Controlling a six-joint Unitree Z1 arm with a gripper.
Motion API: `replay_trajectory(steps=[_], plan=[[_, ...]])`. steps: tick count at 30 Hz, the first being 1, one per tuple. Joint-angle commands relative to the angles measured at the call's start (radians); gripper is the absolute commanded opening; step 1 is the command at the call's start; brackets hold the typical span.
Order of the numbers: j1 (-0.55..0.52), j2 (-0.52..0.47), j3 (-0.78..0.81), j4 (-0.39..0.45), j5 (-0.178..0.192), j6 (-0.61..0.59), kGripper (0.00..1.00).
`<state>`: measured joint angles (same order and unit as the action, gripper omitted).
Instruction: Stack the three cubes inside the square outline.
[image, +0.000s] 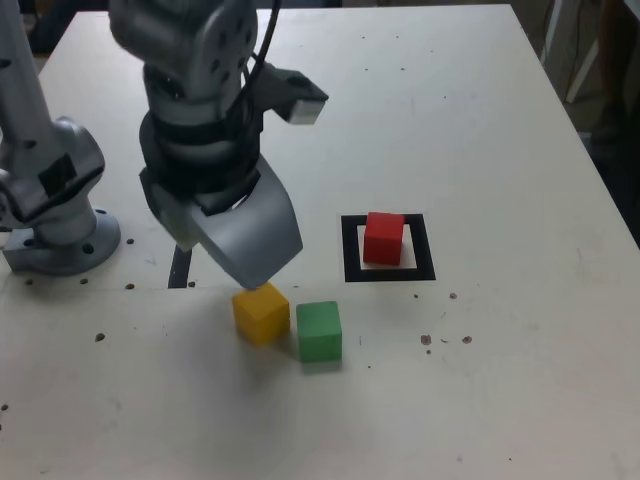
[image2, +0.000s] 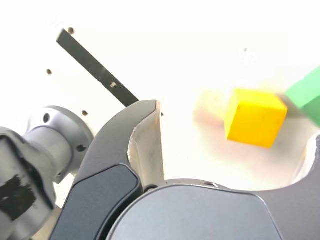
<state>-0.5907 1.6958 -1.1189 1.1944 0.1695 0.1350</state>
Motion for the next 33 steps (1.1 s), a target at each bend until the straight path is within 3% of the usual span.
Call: replay_trajectory(steps=[1,13,33], plan=[[-0.014,0.011,0.023,-0.030,-0.002,-0.013,0.99],[-0.066,0.077,0.094,-0.151,-0.020,-0.043,0.99],[-0.097,0.121,0.113,-0.176,-0.034,-0.067,0.95]])
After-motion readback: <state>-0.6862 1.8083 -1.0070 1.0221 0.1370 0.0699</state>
